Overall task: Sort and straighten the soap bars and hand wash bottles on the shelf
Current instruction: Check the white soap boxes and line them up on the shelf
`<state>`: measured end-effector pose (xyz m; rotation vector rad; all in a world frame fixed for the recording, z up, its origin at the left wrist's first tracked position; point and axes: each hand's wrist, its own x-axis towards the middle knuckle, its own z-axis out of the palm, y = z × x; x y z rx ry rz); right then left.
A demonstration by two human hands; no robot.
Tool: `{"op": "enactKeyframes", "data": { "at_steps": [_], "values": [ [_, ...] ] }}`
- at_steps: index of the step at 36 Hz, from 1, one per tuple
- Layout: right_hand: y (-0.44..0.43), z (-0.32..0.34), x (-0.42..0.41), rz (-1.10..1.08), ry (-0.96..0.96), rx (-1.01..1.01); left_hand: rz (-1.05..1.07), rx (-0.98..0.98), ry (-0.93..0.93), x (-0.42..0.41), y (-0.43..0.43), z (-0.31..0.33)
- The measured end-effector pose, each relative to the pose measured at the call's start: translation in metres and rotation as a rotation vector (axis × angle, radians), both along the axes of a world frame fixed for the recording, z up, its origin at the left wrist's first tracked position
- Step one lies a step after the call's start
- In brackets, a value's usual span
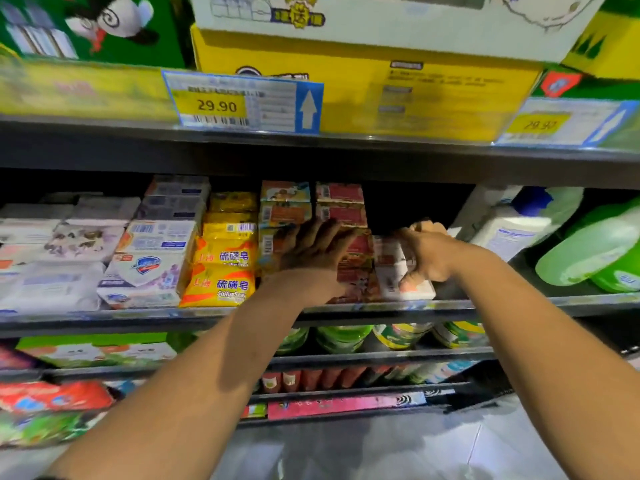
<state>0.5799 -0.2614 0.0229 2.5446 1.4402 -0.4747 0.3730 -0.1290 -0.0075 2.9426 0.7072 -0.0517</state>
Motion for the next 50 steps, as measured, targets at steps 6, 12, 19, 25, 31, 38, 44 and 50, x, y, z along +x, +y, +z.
{"op": "enactKeyframes", "data": {
  "at_steps": [6, 12, 19, 25, 31, 38, 44, 50],
  "values": [
    [0.008, 0.002, 0.002, -0.016, 0.126, -0.013, 0.015, -0.017, 0.013, 0.000, 0.000, 0.003],
    [0.013, 0.006, 0.001, 0.014, 0.005, -0.061, 0.015, -0.029, -0.040, 0.002, 0.001, -0.002],
    [0.009, 0.005, 0.002, 0.019, 0.144, -0.045, 0.016, -0.048, -0.061, 0.001, 0.001, -0.002],
    [0.004, 0.007, -0.004, 0.022, 0.179, 0.044, 0.017, -0.059, -0.048, 0.002, 0.001, -0.001],
    [-0.010, 0.009, -0.015, -0.007, 0.062, 0.198, 0.015, -0.104, -0.027, 0.003, 0.002, 0.003],
    [-0.041, 0.012, -0.036, -0.115, 0.012, 0.589, 0.010, -0.121, 0.025, 0.002, 0.001, 0.009],
    [-0.071, 0.042, -0.076, -0.271, 0.229, 0.913, 0.015, -0.172, 0.114, 0.003, -0.008, 0.038],
    [-0.086, 0.051, -0.124, -0.410, 0.665, 1.217, -0.054, -0.379, -0.299, -0.031, -0.037, 0.062]
  ]
}}
